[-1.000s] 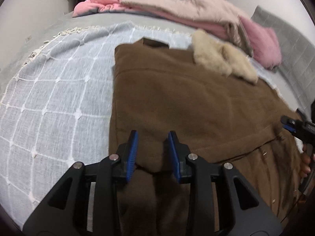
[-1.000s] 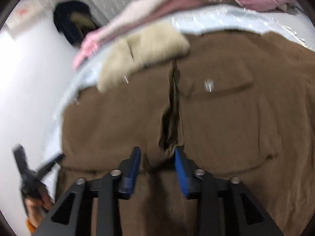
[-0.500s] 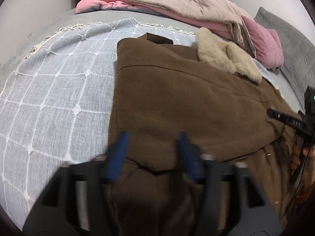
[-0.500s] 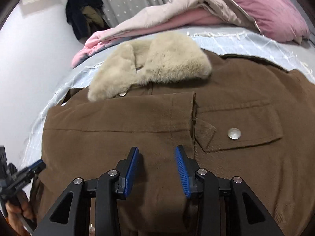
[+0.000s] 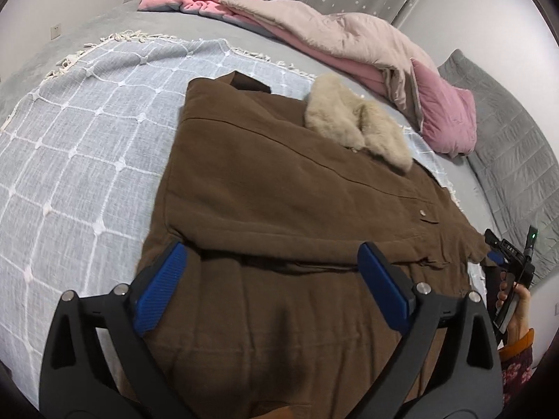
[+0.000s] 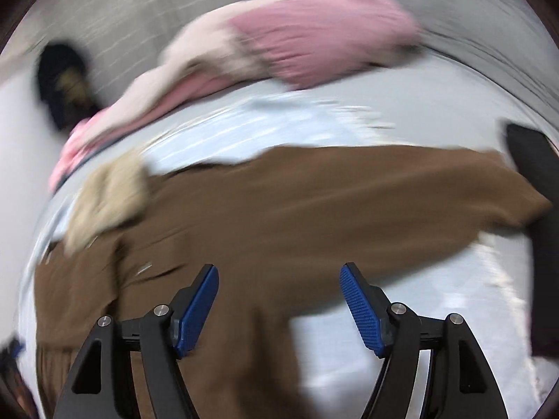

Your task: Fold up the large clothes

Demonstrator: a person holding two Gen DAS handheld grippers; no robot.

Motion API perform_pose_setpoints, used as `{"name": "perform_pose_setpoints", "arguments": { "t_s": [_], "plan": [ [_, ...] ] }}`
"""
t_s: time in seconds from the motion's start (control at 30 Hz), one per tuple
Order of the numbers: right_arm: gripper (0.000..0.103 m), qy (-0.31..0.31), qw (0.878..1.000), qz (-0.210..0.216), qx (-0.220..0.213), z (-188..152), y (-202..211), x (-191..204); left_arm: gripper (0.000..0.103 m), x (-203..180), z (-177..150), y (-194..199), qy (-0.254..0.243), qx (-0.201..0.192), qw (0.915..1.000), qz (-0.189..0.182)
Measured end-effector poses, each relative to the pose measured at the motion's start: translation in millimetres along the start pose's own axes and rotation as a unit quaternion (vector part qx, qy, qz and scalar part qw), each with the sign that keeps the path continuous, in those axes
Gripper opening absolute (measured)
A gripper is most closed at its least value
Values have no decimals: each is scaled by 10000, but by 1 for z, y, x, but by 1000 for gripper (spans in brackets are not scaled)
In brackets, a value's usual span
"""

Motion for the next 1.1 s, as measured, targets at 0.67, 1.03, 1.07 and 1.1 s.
{"name": "perform_pose_setpoints", "arguments": {
  "t_s": [0.67,1.03,1.07,1.1],
  "plan": [
    [73,-3541,9345,-309,-173,36,-62,-200,98,13,-8,-14,10,-402,9988,282],
    [6,-3561,9284,152,-1047,73,-25,-199,98,22,-6,-12,332,-370,9987,97],
    [6,-3373,9341,155,-1157,80,-15,-192,98,20,-6,-10,316,-392,9987,67],
    [6,-3192,9389,162,-1274,86,-4,-183,98,18,-6,-9,296,-412,9987,42]
  ]
}}
Point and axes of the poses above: each gripper's, at about its wrist camera, not at the fingertips, and y roughly against the way its jaws point, x to its left, z to its top, the point moved 7 cm from there along -y, roughly the way its jaws point, and after that the axes turned 1 degree about x, right-handed, at the moved point
